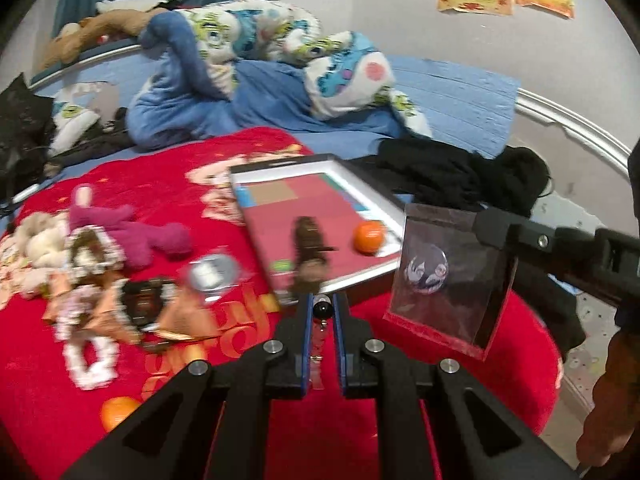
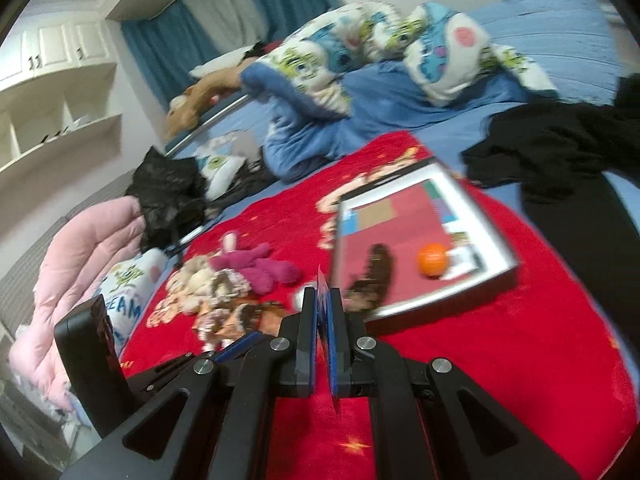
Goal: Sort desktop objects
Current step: 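Carry the bead bracelet and clear bag toward the box with both tools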
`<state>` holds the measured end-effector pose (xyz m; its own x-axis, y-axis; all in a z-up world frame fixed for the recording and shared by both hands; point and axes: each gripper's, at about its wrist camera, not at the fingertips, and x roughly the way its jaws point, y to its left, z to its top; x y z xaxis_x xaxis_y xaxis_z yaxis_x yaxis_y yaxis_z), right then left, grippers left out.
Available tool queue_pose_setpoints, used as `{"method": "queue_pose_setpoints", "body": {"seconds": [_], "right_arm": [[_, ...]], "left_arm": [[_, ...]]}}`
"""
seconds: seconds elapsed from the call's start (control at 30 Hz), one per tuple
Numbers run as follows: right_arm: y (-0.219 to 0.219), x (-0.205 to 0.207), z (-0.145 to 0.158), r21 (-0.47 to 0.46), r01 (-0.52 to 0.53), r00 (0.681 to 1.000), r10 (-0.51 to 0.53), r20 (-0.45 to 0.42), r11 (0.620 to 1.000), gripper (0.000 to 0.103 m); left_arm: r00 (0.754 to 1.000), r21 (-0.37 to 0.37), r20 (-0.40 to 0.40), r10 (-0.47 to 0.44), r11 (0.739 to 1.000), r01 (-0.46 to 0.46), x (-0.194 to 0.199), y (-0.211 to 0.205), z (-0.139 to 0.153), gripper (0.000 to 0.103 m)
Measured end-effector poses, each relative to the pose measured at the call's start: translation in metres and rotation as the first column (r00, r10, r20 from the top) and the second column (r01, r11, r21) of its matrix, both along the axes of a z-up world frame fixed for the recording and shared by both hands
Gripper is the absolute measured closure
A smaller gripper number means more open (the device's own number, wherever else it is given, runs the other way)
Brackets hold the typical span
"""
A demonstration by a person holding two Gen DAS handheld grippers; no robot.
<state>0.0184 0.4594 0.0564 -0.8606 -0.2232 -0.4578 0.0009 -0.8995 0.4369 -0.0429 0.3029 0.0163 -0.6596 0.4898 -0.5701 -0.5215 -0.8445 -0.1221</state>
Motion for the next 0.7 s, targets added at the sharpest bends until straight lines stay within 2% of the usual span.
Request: {"method": "queue_pose_setpoints", "body": {"seconds": [0.13, 0.27, 0.7], "right_arm": [[0.029, 0.013, -0.004, -0.016, 0.052, 0.999, -0.052, 0.002, 0.999, 0.096], [0.041, 0.013, -0.004, -0.032, 0.066, 0.998, -0.066, 0.0, 0.997, 0.096], [0.026, -0.017, -0.003, -0.059, 0.031, 0.999, -0.033, -0.028, 0.998, 0.096]], "left_arm": [[0.999, 0.003, -0.004, -0.04, 0.999, 0.04, 0.007, 0.031, 0.0, 0.093], [0.998, -0.015, -0.006, -0.055, 0.998, 0.055, 0.009, 0.044, -0.005, 0.093], [0.997, -0.027, -0.071, -0.023, 0.999, 0.021, -0.025, 0.027, 0.023, 0.093]]}}
